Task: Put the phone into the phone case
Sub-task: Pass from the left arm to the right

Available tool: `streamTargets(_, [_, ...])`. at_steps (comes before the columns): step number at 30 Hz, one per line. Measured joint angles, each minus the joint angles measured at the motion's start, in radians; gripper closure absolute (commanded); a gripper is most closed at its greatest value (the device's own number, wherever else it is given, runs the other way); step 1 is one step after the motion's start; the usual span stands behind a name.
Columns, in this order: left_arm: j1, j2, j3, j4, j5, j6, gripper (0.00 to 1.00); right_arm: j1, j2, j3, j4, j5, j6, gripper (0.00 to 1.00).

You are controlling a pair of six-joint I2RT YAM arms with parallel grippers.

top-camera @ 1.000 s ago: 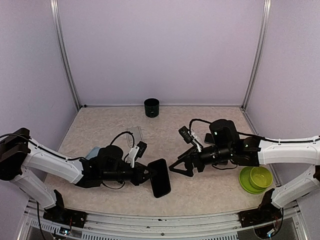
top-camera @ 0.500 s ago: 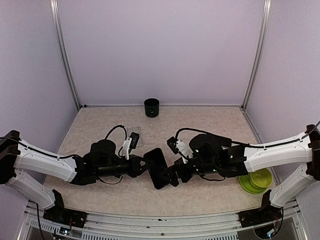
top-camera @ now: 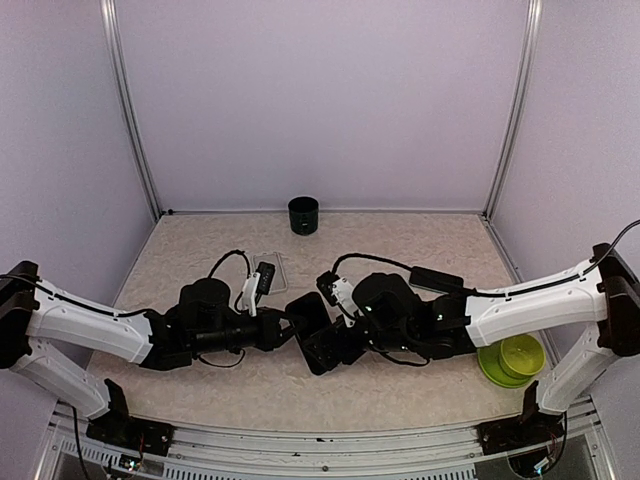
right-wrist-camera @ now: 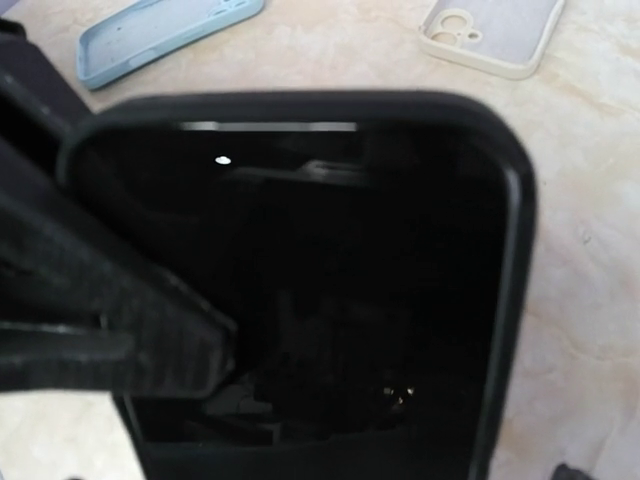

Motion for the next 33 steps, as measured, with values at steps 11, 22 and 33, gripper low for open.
streamTargets(11, [0.0, 0.0, -0.002, 0.024, 0.0, -0.019, 1.0, 0.009, 0.039, 0.021, 0.018, 0.008, 0.0, 0.0])
streamTargets(22, [0.0, 0.0, -0.01, 0.032, -0.002, -0.037, 1.0, 0.014, 0.077, 0.053, 0.015, 0.045, 0.0, 0.21])
streamTargets(33, [0.004, 0.0, -0.019, 0.037, -0.013, -0.04, 1.0, 0.023, 0.097, 0.085, -0.019, 0.068, 0.0, 0.18])
